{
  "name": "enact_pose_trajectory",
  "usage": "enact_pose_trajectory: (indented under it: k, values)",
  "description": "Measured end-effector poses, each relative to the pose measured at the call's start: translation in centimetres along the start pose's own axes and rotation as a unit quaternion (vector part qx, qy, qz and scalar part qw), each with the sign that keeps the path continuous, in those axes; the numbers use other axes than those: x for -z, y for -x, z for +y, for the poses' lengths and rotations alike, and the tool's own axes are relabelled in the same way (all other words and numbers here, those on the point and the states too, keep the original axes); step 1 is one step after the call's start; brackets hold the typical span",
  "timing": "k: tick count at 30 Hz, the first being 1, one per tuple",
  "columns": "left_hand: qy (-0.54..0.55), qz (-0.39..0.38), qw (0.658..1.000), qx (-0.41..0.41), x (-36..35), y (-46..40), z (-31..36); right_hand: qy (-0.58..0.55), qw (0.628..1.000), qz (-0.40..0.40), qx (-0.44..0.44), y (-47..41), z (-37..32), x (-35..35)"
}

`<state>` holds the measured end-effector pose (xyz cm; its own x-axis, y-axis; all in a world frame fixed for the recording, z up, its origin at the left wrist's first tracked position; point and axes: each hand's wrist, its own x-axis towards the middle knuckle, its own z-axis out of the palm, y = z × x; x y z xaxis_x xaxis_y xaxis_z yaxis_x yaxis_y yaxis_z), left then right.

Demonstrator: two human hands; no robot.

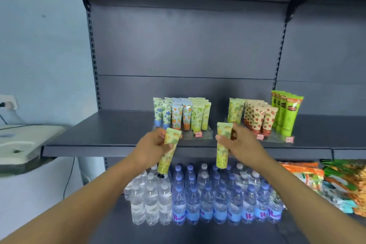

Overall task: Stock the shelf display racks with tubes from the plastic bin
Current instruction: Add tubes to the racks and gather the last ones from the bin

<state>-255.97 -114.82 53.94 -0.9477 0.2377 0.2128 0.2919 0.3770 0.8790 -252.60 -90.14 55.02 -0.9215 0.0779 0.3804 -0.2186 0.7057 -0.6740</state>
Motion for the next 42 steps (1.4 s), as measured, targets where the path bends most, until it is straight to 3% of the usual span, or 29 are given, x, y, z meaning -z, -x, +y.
enact_pose_trajectory:
  k: [10, 21, 32, 37, 42]
  values:
    - [0.019, 0.005, 1.000, 0.001, -0.8, -2.2, 0.5, 0.017, 1.000, -0.007, 0.003, -2.2, 0.4, 0.9]
    - [0.029, 0.008, 1.000, -0.009, -6.9, -4.2, 5.1, 0.015, 1.000, 0.005, 0.010, -3.7, 4.1, 7.4]
    - [-0.037, -0.012, 0.994, -0.098, -11.0, -11.8, 10.2, 0.107, 0.992, 0.065, 0.001, -11.3, 4.4, 13.8]
    - [-0.078, -0.016, 0.989, -0.126, -11.0, -15.5, 11.3, 0.183, 0.980, 0.081, 0.003, -15.9, 3.8, 13.1]
    - [-0.125, -0.029, 0.981, -0.144, -10.6, -18.0, 11.4, 0.257, 0.962, 0.071, -0.051, -18.9, 4.3, 10.9]
